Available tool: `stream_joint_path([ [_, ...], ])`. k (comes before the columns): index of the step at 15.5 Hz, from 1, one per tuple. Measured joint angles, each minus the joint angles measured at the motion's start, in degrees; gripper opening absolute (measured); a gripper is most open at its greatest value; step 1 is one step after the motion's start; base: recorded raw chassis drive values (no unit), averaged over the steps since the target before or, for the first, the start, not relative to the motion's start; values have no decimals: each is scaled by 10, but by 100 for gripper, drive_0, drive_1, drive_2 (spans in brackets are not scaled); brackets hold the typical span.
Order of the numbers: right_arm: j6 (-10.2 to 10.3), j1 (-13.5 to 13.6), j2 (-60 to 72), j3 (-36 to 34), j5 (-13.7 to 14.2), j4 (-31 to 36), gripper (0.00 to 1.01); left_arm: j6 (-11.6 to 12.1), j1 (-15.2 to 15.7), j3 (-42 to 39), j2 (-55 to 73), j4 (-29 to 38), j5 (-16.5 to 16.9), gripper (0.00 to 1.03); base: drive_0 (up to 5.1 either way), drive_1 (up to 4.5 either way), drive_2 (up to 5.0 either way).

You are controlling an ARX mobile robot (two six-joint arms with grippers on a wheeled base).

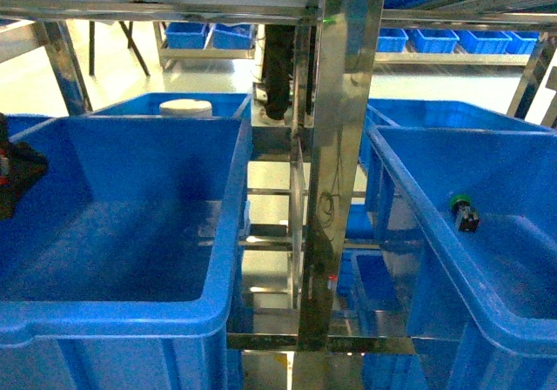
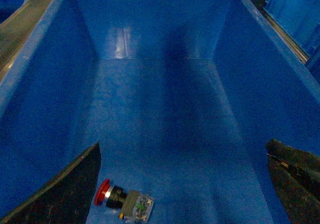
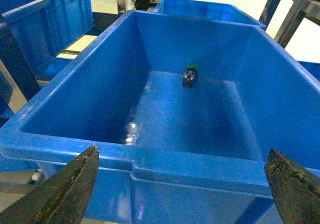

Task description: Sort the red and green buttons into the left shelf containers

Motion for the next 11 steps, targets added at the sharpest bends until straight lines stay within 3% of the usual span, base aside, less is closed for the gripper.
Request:
stream_joint_path([
  [3,0,0,0,0,0,0,98,-13,19,-79,-186,-92,-46,98,0,0,0],
  [4,0,0,0,0,0,0,98,-35,22,-97,-261,-97,-47,98,0,0,0],
  [5,0,0,0,0,0,0,98,-60,4,-105,-336,-80,-60,98,0,0,0],
  [8,0,0,0,0,0,0,98,-76,-1,-105,-370,-79,-60,98,0,0,0],
  [9,21,9,5,-27,22,110,90,-77,-1,-107,-362,-81,-59,98,0,0,0],
  [10,47,24,-17,-41,42,166,77,-52,0,-141,-372,15,-29,89,0,0,0],
  [11,60,38,-52,-41,55,177,64,-16,2,-175,-395,67,-11,76,0,0,0],
])
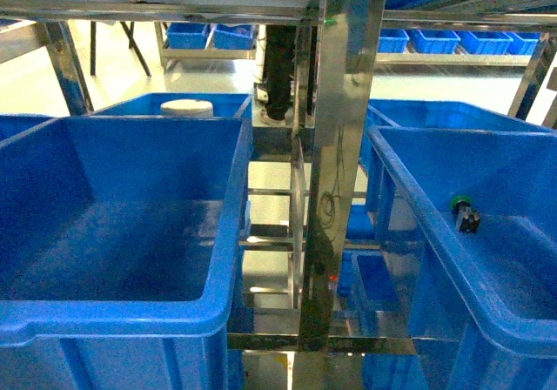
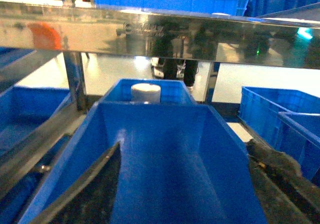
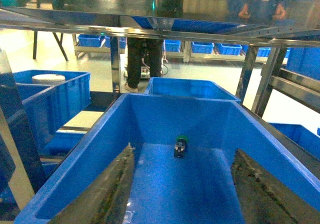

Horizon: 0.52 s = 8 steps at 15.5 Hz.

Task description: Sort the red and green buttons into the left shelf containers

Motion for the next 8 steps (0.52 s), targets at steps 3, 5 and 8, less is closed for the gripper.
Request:
stream_joint_path([
  [3,13,77,-70,0,77,-79,24,35,0,-48,-47,2,1,36,0,0,0],
  [5,14,89,-106,0,87,-110,2,36,0,-68,-77,-9,1,10,0,0,0],
  [8,14,88,-149,0,87,-152,2,37,0,-92,-125,-34,2,2,0,0,0],
])
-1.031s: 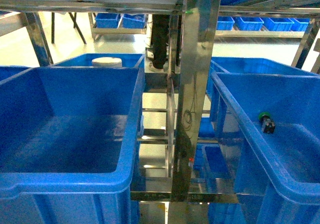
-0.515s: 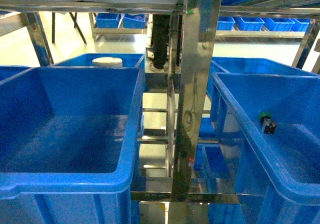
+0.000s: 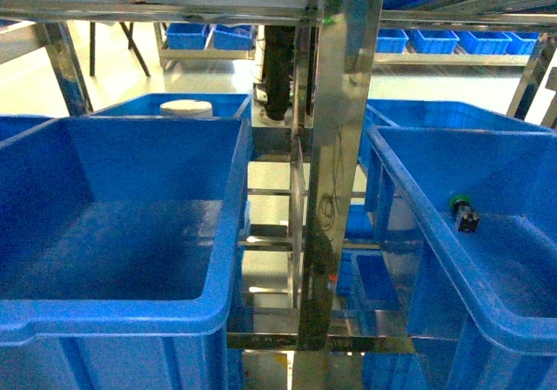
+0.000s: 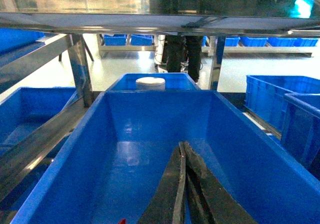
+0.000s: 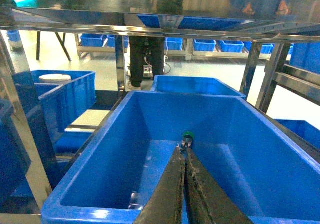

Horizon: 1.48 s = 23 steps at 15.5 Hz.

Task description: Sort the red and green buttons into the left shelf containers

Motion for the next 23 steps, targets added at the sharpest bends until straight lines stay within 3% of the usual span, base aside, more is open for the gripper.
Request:
stream_joint_path([
  [4,0,0,-47,0,0,-54,2,0,0,-14,-56,-37,0,2,0,0,0],
  [5,0,0,-110,1,0,-140,2,0,0,-28,-68,-25,0,2,0,0,0],
  [10,0,0,-132,0,2,-139,2,1,0,-29,-119,-77,-1,2,0,0,0],
  [11,0,0,-132,0,1,-139,2,1,0,-28,-173,-155,2,2,0,0,0],
  [12,0,0,-132,0,2,-139,2,1,0,-28,-210,-174,0,2,0,0,0],
  [13,0,0,-132,0,1,-138,7,1,0,-27,-209,-171,1,2,0,0,0],
  [14,0,0,-132,0,2,-139,20,2,0,-28,-209,-182,-3,2,0,0,0],
  [15,0,0,-132,0,1,-139,33,2,0,-28,-209,-172,0,10,0,0,0],
  [19,0,0,-132,0,2,-139,84,2,0,-28,-209,-176,0,61,0,0,0],
  [20,0,0,-132,0,2,-139,98,2,0,-28,-209,-176,0,88,0,0,0],
  [22,0,0,-132,0,2,-139,98,3,0,-28,-209,-176,0,100,0,0,0],
  [23,0,0,-132,0,2,-139,98,3,0,-28,-209,-176,0,98,0,0,0],
])
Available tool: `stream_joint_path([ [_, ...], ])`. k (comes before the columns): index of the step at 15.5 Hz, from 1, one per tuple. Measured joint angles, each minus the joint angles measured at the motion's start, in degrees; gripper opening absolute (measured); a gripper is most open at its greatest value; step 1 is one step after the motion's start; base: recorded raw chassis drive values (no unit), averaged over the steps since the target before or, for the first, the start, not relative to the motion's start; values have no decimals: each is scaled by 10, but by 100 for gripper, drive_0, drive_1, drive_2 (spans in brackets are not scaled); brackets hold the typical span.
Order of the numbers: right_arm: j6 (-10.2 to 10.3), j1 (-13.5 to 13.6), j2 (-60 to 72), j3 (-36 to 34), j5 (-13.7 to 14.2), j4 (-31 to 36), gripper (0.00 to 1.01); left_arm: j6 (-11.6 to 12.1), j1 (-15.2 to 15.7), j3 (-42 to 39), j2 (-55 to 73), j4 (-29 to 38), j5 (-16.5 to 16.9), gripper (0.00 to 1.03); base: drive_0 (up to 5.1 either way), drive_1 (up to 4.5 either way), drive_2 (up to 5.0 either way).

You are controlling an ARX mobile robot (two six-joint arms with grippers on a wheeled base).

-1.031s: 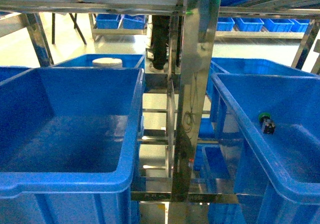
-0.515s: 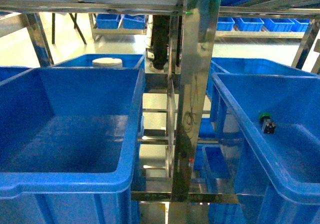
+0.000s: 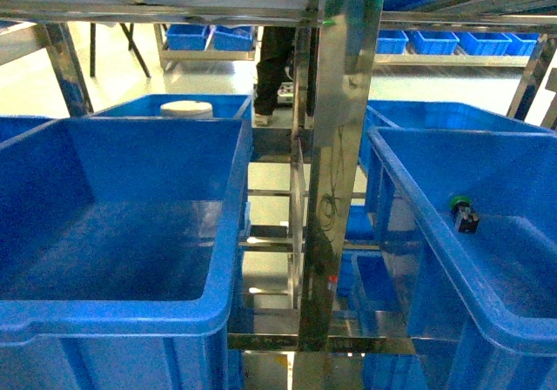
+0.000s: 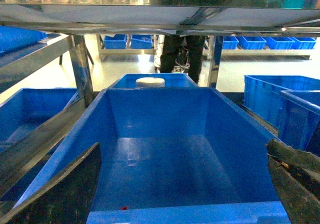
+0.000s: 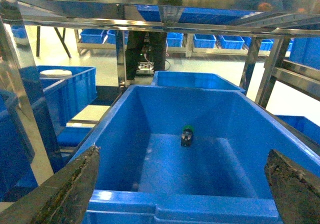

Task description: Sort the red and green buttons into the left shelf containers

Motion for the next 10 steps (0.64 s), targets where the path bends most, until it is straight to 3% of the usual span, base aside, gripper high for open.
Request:
stream_joint_path([
  [10,0,0,0,0,0,0,98,0,0,0,0,0,0,98,0,0,0],
])
